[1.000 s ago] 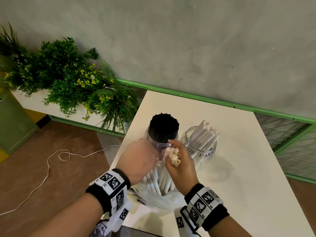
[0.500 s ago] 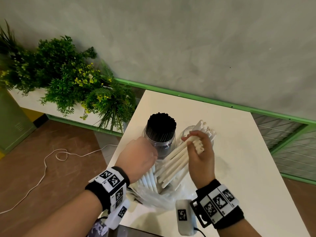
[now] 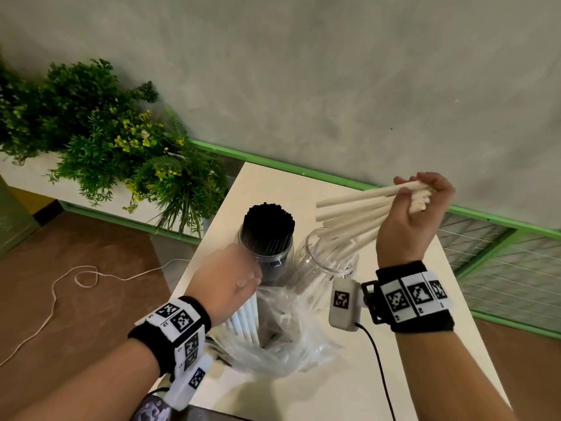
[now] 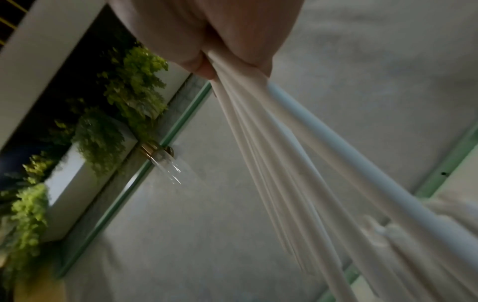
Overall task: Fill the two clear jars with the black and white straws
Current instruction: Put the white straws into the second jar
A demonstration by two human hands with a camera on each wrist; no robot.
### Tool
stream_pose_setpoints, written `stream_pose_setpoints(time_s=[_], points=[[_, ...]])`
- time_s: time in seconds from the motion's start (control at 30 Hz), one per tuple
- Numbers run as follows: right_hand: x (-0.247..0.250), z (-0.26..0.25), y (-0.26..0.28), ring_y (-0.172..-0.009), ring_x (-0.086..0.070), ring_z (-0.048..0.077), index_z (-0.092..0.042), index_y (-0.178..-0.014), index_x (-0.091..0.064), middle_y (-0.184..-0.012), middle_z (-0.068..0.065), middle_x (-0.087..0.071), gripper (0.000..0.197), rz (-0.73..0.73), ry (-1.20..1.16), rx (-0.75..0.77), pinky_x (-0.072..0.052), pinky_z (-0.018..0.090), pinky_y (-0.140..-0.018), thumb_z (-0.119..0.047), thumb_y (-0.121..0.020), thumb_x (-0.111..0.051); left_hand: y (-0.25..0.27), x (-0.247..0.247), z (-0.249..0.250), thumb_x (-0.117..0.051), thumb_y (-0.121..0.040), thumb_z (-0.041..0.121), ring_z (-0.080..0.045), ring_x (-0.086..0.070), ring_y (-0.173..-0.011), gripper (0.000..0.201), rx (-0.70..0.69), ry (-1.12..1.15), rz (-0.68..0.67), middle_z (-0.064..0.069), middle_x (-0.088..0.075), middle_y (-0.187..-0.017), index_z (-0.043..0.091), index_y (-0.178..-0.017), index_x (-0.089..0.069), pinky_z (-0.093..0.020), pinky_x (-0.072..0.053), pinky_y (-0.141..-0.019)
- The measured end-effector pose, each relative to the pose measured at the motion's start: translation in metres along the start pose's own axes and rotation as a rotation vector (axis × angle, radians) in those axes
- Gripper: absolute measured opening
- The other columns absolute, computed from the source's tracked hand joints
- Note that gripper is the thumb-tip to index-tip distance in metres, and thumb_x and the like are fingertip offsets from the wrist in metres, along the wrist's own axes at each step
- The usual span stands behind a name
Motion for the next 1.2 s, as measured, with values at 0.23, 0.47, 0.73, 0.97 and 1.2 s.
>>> stream_pose_setpoints(time_s=[0.23, 0.47, 0.73, 0.97, 1.2], points=[[0.008, 0.028, 0.019, -0.096, -0.059, 0.016, -0.033, -0.102, -0.044, -0.110, 0.025, -0.053, 0.038, -0.053, 0.166, -0.030, -0.046, 0.034, -0.093, 0.002, -0.088, -0.039, 0.002, -0.001, -0.001, -0.039, -0.078, 0.053, -0.013, -0.048, -0.089, 0.033, 0.016, 0.003, 0.009, 0.013, -0.048, -0.101, 0.036, -0.087, -0.065, -0.024, -0.032, -0.077], [-0.009, 0.052, 0.030, -0.093, -0.056, 0.013, -0.010, -0.107, -0.048, -0.110, 0.009, -0.042, 0.030, -0.231, 0.322, 0.074, -0.039, 0.015, -0.090, 0.009, -0.086, -0.040, 0.002, -0.003, -0.002, -0.042, -0.079, 0.052, -0.013, -0.048, -0.089, 0.028, 0.019, 0.014, 0.015, 0.013, -0.049, -0.100, 0.037, -0.086, -0.064, -0.024, -0.032, -0.076], [-0.012, 0.091, 0.049, -0.098, -0.048, 0.009, -0.002, -0.111, -0.049, -0.113, 0.011, -0.046, 0.022, -0.448, 0.477, 0.044, -0.040, 0.013, -0.090, 0.005, -0.090, -0.049, 0.002, -0.002, -0.003, -0.042, -0.079, 0.051, -0.013, -0.048, -0.089, 0.029, 0.024, 0.021, 0.007, 0.012, -0.049, -0.101, 0.036, -0.087, -0.065, -0.025, -0.032, -0.078], [0.009, 0.094, 0.034, -0.097, -0.053, 0.010, -0.018, -0.127, -0.046, -0.107, -0.005, -0.059, 0.028, -0.500, 0.482, -0.209, -0.036, 0.005, -0.077, -0.024, -0.100, -0.047, 0.002, -0.001, -0.005, -0.041, -0.080, 0.051, -0.013, -0.048, -0.091, 0.029, 0.027, 0.015, 0.001, 0.012, -0.048, -0.102, 0.036, -0.087, -0.064, -0.024, -0.032, -0.079], [0.031, 0.088, 0.011, -0.075, -0.047, 0.015, -0.005, -0.108, -0.057, -0.106, 0.003, -0.042, 0.023, -0.427, 0.721, -0.157, -0.030, 0.022, -0.069, -0.024, -0.099, -0.048, 0.001, -0.001, -0.005, -0.040, -0.079, 0.052, -0.012, -0.047, -0.091, 0.030, 0.027, 0.012, 0.001, 0.014, -0.046, -0.101, 0.037, -0.088, -0.064, -0.024, -0.031, -0.078]])
Point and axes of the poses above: each hand's wrist, its own y-axis away from the middle knuckle, its own x-axis out of the back of the hand, z = x × y, the point moved 1 cm from there along -y, towards the middle knuckle
